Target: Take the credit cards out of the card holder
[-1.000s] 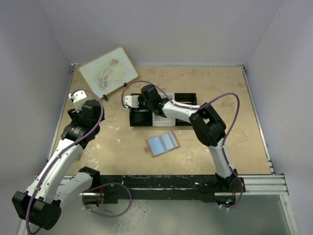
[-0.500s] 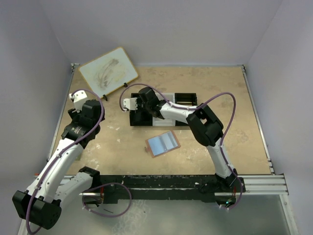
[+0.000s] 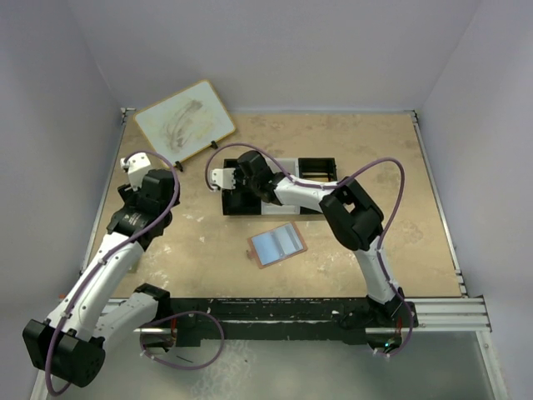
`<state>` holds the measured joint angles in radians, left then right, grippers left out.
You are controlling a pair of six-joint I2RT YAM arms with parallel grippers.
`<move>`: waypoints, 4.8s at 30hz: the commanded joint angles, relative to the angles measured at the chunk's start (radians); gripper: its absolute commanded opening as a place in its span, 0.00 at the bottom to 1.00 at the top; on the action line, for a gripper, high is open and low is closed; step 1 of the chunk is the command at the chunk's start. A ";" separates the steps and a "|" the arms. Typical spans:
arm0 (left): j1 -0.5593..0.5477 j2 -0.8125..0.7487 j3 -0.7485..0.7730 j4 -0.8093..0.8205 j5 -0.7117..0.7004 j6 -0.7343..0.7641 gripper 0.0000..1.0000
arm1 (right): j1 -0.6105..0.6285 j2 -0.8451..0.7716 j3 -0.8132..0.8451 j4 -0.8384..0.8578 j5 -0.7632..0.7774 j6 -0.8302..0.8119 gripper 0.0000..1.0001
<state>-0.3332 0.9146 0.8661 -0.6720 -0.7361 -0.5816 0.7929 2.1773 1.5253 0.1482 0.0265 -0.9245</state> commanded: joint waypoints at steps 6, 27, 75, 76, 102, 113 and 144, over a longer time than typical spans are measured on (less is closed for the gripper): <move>0.004 0.020 -0.001 0.026 0.014 0.025 0.66 | 0.005 -0.085 0.020 -0.029 -0.028 0.053 0.36; 0.003 0.022 0.002 0.015 0.001 0.020 0.66 | 0.003 -0.514 -0.260 0.032 0.116 0.858 0.38; 0.003 0.025 0.002 0.014 0.002 0.025 0.66 | 0.265 -0.390 -0.567 -0.261 0.225 1.498 0.70; 0.003 0.026 0.001 0.014 0.003 0.025 0.66 | 0.268 -0.384 -0.567 -0.268 0.238 1.507 0.68; 0.002 0.039 0.001 0.017 0.032 0.033 0.66 | 0.279 -0.493 -0.621 -0.211 0.219 1.707 0.29; 0.002 0.028 -0.006 0.026 0.075 0.035 0.66 | 0.333 -0.658 -0.538 -0.220 0.271 1.798 0.59; -0.571 0.140 -0.370 0.447 0.447 -0.537 0.65 | -0.021 -0.768 -0.885 -0.034 -0.093 1.534 0.51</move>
<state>-0.8631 1.0370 0.5156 -0.3126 -0.2302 -1.0367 0.7769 1.3983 0.6456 0.0856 -0.0711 0.6315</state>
